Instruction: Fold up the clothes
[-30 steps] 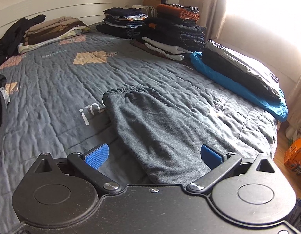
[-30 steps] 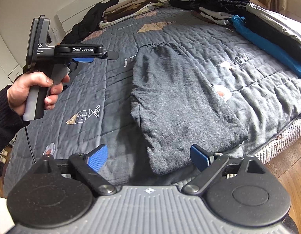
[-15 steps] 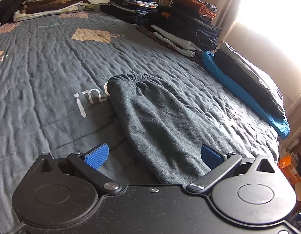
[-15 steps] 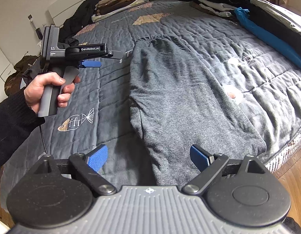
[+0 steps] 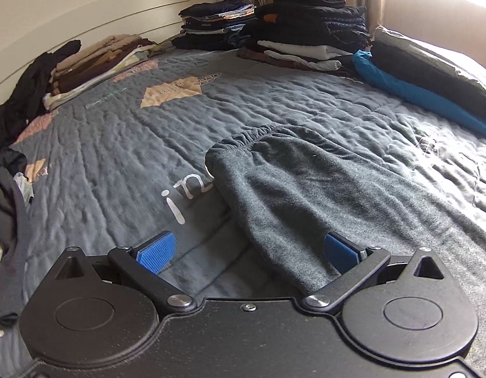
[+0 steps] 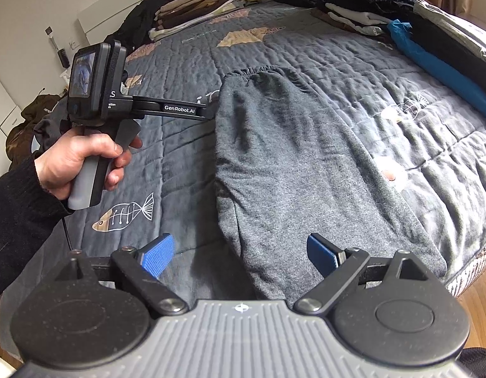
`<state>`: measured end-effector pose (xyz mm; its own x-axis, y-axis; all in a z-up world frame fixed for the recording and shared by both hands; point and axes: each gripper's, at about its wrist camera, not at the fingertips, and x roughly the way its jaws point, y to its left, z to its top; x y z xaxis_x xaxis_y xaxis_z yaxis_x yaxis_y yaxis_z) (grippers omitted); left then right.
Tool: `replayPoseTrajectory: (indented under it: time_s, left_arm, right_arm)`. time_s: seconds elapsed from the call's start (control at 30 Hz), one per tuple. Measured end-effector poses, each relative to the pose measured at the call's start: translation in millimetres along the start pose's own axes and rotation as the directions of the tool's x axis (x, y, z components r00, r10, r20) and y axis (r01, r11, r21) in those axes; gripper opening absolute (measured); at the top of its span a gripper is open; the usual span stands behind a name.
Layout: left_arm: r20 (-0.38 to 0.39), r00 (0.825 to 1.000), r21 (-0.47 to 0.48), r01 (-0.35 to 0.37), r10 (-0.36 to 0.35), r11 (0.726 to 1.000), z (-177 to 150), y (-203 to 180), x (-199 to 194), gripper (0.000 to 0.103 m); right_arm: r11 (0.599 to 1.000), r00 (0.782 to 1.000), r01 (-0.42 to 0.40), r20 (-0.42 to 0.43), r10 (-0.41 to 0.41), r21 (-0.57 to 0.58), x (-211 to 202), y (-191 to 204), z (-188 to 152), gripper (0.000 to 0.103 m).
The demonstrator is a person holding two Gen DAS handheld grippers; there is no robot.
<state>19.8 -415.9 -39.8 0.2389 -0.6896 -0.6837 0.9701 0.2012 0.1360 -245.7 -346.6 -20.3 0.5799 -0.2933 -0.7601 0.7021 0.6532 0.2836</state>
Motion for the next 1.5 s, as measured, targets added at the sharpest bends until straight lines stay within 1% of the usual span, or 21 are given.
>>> replayPoseTrajectory:
  time_s: [0.13,0.3,0.43,0.5,0.57,0.63,0.67,0.73,0.77,0.83,0.97,1.03,1.07,1.13,1.2,1.23,1.33,1.4,1.43,1.47,1.5]
  left_arm:
    - [0.012,1.0,0.034,-0.025,0.025,0.999,0.0,-6.5,2.9,0.101]
    - [0.004,0.998,0.057,-0.056,0.056,0.997,0.3,-4.7,11.9,0.101]
    - [0.007,0.999,0.036,-0.035,0.035,0.999,3.0,4.0,17.9,0.101]
    - [0.014,0.999,-0.013,0.045,-0.044,0.999,4.4,14.3,21.9,0.101]
    - [0.021,0.992,-0.08,0.129,-0.127,0.988,4.6,27.6,30.6,0.101]
    - [0.025,0.979,-0.169,0.204,-0.203,0.964,3.2,44.9,46.8,0.101]
    - [0.029,0.97,-0.213,0.241,-0.24,0.947,2.5,53.5,54.9,0.101]
    - [0.043,0.949,-0.299,0.311,-0.313,0.902,1.1,70.8,71.0,0.101]
    - [0.052,0.936,-0.341,0.344,-0.348,0.875,0.4,79.5,79.1,0.101]
    - [0.075,0.907,-0.42,0.406,-0.414,0.812,-1.0,96.7,95.2,0.101]
    - [0.126,0.861,-0.542,0.475,-0.492,0.693,-2.9,114.2,127.9,0.1]
    - [0.128,0.838,-0.571,0.5,-0.531,0.651,-2.3,115.5,144.1,0.099]
    - [0.117,0.831,-0.581,0.502,-0.544,0.641,-2.5,114.8,152.2,0.1]
    - [0.088,0.833,-0.586,0.487,-0.546,0.648,-5.4,111.3,164.8,0.099]
    - [0.098,0.828,-0.574,0.5,-0.552,0.649,-8.1,109.1,167.5,0.1]
    - [0.104,0.822,-0.566,0.512,-0.561,0.646,-8.6,108.7,167.3,0.1]
    - [0.108,0.798,-0.563,0.541,-0.593,0.625,-7.7,107.8,166.8,0.1]
    - [0.115,0.765,-0.558,0.578,-0.634,0.596,-7.5,105.1,164.9,0.099]
    - [0.109,0.758,-0.546,0.586,-0.643,0.599,-6.9,101.7,163.7,0.099]
    - [0.099,0.755,-0.531,0.591,-0.648,0.607,-6.1,97.8,162.6,0.099]
    - [0.089,0.763,-0.524,0.583,-0.64,0.621,-5.4,95.0,163.2,0.099]
  right_arm:
    - [1.0,1.0,0.003,-0.016,-0.003,0.003,7.1,1.0,1.0,0.091]
    - [1.0,1.0,0.011,-0.029,-0.011,-0.005,14.1,3.0,4.4,0.091]
    - [1.0,1.0,0.009,-0.026,-0.009,-0.003,17.3,2.5,8.7,0.091]
    - [1.0,1.0,0.001,-0.022,-0.001,0.009,18.4,-0.8,11.4,0.091]
    - [1.0,1.0,-0.006,-0.019,0.006,0.026,19.8,-4.7,13.3,0.091]
    - [0.999,1.0,-0.01,-0.019,0.01,0.035,21.4,-8.2,15.0,0.091]
    - [0.999,1.0,-0.009,-0.018,0.01,0.039,22.1,-9.9,15.9,0.091]
    - [0.999,1.0,-0.011,-0.017,0.012,0.052,23.7,-13.7,18.1,0.091]
    - [0.998,1.0,-0.013,-0.016,0.014,0.058,24.3,-15.3,18.9,0.091]
    - [0.997,1.0,-0.018,-0.014,0.019,0.069,25.4,-18.6,20.5,0.091]
    - [0.997,1.0,-0.019,-0.014,0.021,0.079,27.4,-23.5,23.1,0.091]
    - [0.996,1.0,-0.019,-0.015,0.02,0.085,27.6,-26.2,23.1,0.091]
    - [0.996,1.0,-0.017,-0.016,0.019,0.088,27.7,-27.8,22.8,0.091]
    - [0.995,1.0,-0.014,-0.017,0.016,0.094,27.9,-30.9,22.3,0.091]
    - [0.995,1.0,-0.011,-0.019,0.013,0.101,28.2,-34.0,21.8,0.091]
    - [0.994,1.0,-0.009,-0.02,0.012,0.106,28.2,-36.0,21.1,0.091]
    - [0.992,1.0,-0.004,-0.024,0.007,0.124,28.6,-42.7,18.8,0.091]
    - [0.991,1.0,-0.002,-0.029,0.006,0.131,29.4,-45.8,18.3,0.091]
    - [0.991,1.0,-0.001,-0.028,0.005,0.131,29.1,-46.9,18.5,0.091]
    - [0.991,1.0,-0.001,-0.026,0.004,0.132,28.8,-48.0,18.6,0.091]
    - [0.991,1.0,-0.003,-0.022,0.006,0.136,28.0,-49.1,18.4,0.091]
